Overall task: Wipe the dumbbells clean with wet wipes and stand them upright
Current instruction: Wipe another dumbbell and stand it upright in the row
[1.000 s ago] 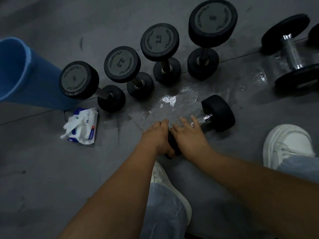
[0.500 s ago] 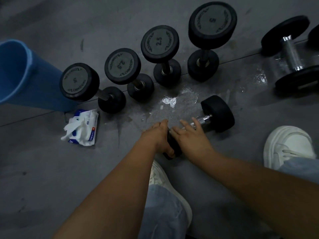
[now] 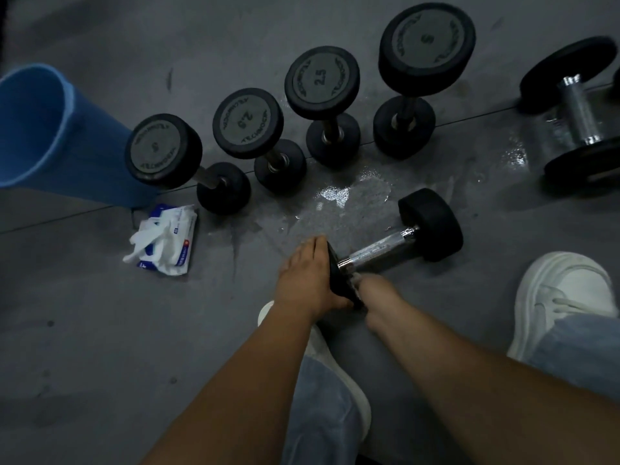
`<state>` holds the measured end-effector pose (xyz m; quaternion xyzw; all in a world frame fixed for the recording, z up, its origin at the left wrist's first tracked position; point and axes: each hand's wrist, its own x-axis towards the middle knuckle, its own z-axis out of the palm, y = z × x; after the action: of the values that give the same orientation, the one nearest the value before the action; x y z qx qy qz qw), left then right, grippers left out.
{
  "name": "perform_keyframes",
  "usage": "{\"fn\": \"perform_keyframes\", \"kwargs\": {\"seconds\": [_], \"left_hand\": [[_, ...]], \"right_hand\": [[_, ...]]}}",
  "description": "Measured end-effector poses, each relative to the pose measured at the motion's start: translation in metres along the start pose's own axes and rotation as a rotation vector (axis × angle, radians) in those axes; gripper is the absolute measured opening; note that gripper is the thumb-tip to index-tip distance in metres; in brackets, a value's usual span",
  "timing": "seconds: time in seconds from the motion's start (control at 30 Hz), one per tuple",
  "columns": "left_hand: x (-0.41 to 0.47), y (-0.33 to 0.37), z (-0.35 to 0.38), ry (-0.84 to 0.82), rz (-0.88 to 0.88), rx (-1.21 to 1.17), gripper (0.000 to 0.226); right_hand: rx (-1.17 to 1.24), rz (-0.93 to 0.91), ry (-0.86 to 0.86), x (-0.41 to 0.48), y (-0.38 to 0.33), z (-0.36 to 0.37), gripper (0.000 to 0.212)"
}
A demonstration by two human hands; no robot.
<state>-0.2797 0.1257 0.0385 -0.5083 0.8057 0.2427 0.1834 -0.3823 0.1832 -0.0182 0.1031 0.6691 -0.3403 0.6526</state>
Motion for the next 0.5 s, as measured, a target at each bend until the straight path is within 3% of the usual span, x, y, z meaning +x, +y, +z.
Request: {"fn": "perform_keyframes", "kwargs": {"seconds": [0.07, 0.3, 0.5], "left_hand": [[0.002, 0.000, -0.002, 0.009, -0.003, -0.003, 0.127], [0.003, 0.001, 0.000, 0.006, -0.020, -0.029, 0.122], [0.006, 0.002, -0.002, -0.006, -0.037, -0.015, 0.121]], "right_hand": [[0.158, 0.084, -0.026, 0.001, -0.005, 0.013, 0.021], [0.279, 0.112, -0.069, 0.002, -0.004, 0.013, 0.024], [0.207, 0.055, -0.082, -0.003, 0.010, 0.009, 0.021]]}}
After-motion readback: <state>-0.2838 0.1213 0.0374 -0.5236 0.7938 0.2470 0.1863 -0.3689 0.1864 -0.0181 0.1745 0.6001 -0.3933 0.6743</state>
